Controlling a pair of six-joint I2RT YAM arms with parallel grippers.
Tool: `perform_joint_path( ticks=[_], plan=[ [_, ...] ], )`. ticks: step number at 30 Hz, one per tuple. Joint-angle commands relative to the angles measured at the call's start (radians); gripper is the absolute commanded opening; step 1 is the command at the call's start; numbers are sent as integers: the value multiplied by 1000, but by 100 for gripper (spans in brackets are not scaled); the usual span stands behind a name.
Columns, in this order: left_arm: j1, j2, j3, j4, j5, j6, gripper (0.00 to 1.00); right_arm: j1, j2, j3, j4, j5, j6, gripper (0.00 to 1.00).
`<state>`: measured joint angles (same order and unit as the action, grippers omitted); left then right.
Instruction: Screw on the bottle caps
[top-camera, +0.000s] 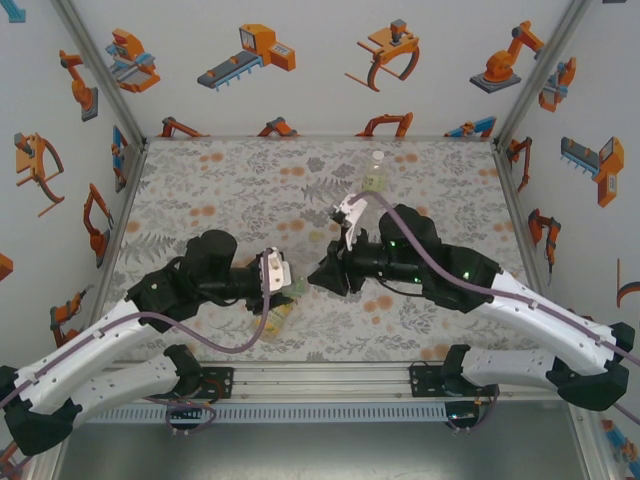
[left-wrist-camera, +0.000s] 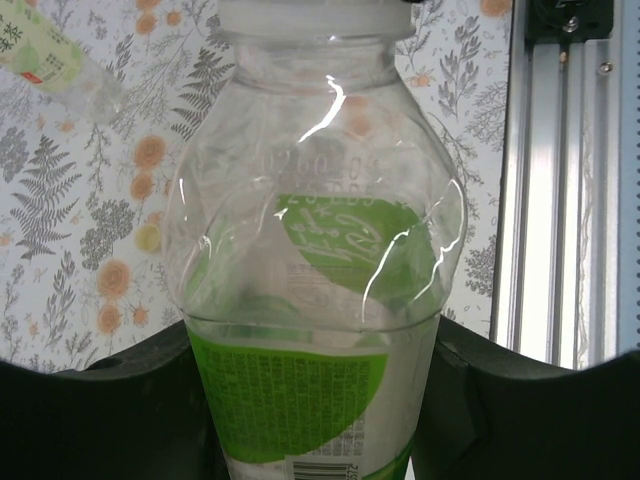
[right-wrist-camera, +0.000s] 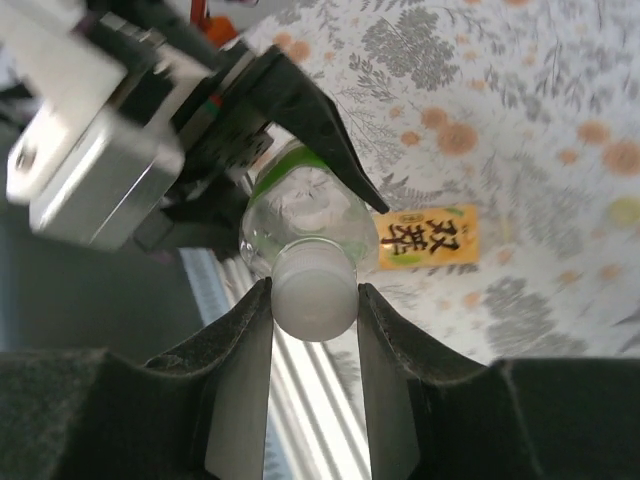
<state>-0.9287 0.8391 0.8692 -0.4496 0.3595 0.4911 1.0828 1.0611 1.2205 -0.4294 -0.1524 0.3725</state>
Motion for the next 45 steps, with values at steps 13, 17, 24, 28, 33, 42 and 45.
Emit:
perform_joint_path(
  ticks=[13,17,24,28,33,42,45],
  plan=[
    [-5,37,33,66,-1,30,0,-6,-22,-76,28,280,707,14],
    [-5,28,34,54,7,29,0,-6,-37,-18,31,226,434,41],
    [-5,-4,33,26,46,17,0,-6,-70,30,41,119,-2,55],
    [-6,-23,30,4,63,11,0,-7,-65,51,38,-24,-281,55],
    [-7,-37,34,-29,73,-1,0,-6,-36,105,-27,-202,-535,55],
    [-7,-43,36,-46,83,-10,0,-6,46,171,-144,-302,-738,54],
    [-8,-41,38,-46,84,-7,0,-6,55,159,-131,-315,-738,52]
  ],
)
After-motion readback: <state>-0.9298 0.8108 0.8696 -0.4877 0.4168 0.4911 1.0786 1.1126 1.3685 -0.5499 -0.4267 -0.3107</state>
